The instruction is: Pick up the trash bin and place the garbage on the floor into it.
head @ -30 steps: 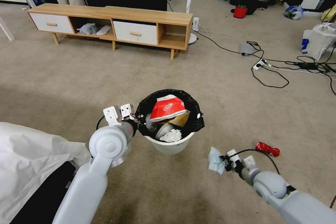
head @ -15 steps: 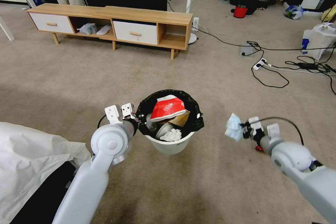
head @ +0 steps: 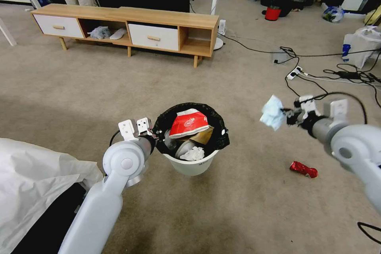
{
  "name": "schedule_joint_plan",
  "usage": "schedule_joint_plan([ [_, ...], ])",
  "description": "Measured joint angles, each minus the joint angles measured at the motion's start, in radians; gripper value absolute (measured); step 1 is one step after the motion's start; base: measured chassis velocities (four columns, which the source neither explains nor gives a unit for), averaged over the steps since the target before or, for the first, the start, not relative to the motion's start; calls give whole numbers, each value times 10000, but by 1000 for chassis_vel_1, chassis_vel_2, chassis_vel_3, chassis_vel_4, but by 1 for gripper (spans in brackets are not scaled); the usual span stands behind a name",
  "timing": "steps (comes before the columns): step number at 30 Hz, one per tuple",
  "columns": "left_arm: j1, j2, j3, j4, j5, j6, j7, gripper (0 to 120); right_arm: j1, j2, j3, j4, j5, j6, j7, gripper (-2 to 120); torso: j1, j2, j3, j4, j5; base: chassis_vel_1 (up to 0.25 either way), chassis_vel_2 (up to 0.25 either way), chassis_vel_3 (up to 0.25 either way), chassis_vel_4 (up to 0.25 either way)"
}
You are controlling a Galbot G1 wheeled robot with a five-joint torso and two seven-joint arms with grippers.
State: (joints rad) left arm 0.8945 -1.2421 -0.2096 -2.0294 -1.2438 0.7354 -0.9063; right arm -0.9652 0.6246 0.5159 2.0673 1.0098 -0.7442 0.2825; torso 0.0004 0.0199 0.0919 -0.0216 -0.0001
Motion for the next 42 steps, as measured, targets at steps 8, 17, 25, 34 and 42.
schedule_joint_plan([
  [8,-61,-83,176,192,90,0,16,2,212,-55,217,1106,411,16,-110,0,0,0,0,1,0,0,0,0,0],
  [17,-107,-117,326,360,108,0,19,2,545,255,8,2233,593,532,-1304,0,0,0,0,2,0,0,0,0,0],
  [25,-252,-207,565,540,73,0,60,2,498,338,-266,2594,484,1129,-2228,0,0,0,0,1,0,0,0,0,0],
  [34,-594,-384,976,804,-48,-1,127,2,351,387,-563,2686,348,1237,-2352,0,-1,0,0,1,1,0,0,0,0],
  [42,-957,-605,1311,1054,-75,-14,219,2,15,347,-619,2654,251,1289,-2323,0,0,0,0,1,2,0,0,0,0],
])
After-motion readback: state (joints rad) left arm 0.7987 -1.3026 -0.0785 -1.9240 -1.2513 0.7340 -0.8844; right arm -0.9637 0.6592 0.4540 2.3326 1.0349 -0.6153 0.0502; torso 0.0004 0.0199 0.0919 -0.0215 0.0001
